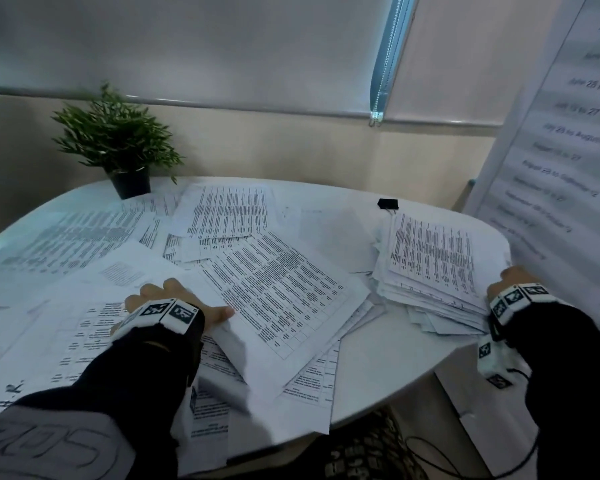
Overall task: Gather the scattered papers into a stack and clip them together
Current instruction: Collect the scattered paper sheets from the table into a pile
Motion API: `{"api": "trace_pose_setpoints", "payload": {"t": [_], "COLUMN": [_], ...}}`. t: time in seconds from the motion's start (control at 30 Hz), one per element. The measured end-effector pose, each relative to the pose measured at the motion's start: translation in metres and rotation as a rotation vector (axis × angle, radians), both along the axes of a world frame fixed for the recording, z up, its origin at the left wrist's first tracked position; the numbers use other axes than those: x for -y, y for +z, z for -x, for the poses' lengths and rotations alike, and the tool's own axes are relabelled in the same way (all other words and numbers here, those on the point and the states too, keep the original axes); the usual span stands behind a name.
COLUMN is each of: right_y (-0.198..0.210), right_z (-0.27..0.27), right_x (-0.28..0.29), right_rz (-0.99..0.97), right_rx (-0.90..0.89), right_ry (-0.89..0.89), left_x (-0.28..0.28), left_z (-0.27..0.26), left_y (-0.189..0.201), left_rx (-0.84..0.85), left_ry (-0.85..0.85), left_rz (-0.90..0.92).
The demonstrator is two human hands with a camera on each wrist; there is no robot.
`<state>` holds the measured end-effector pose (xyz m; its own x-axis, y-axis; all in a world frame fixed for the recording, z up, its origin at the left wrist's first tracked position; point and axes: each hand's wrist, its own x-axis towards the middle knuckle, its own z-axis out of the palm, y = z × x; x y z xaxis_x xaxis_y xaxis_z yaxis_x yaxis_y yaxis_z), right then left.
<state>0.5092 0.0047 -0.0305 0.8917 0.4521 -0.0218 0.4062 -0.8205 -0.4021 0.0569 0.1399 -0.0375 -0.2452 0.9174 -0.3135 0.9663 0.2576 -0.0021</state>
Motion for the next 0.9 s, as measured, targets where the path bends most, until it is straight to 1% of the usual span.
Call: {"api": "trace_pose_setpoints", "payload": {"t": [0.1,0.17,0.23,0.27,0.3,0.33,0.4,0.43,0.5,0.53,0.6,0.67,0.77,0.87,0.9], "right_y": [0.004,0.010,0.023,0.033,0.042,0.050,0.055,0.054,0.047,0.043,0.036,0.030,0.029,0.036,0.042], "right_z": [0.005,0.010,0.026,0.041,0.058,0.076,0.114,0.133,0.168,0.182,0.202,0.210,0.217,0.223,0.224], "right_x": [0.001,-0.003,-0.012,-0.019,-0.027,-0.036,-0.052,-0.060,-0.076,-0.083,-0.094,-0.103,-0.108,-0.106,-0.106], "right_rz": [0.041,0.072,0.174,0.202,0.185,0.136,0.098,0.129,0.216,0.270,0.391,0.448,0.417,0.408,0.370], "right_rx": [0.014,0.034,0.144,0.202,0.226,0.208,0.124,0.080,-0.021,-0.060,-0.077,-0.097,-0.097,-0.095,-0.092], "right_ry": [0.019,0.006,0.018,0.079,0.179,0.308,0.567,0.666,0.771,0.778,0.767,0.742,0.710,0.747,0.767], "left_x": [-0.007,-0.007,-0.008,-0.007,-0.007,-0.006,-0.003,0.000,0.003,0.003,0.004,0.006,0.010,0.007,0.005], "left_z": [0.000,-0.001,-0.004,-0.005,-0.005,-0.006,-0.006,-0.006,-0.004,-0.002,0.000,0.000,-0.001,0.003,0.006], "left_y": [-0.005,-0.003,-0.002,0.000,0.000,0.003,0.006,0.008,0.011,0.011,0.011,0.013,0.017,0.014,0.013], "left_rx": [0.030,0.075,0.109,0.129,0.129,0.146,0.128,0.108,0.101,0.110,0.128,0.131,0.106,0.131,0.151], "left_ry": [-0.078,-0.081,-0.097,-0.088,-0.086,-0.079,-0.092,-0.093,-0.086,-0.077,-0.065,-0.075,-0.101,-0.108,-0.113], "left_rz": [-0.051,-0.077,-0.080,-0.076,-0.081,-0.088,-0.101,-0.102,-0.102,-0.088,-0.084,-0.086,-0.084,-0.059,-0.065]}}
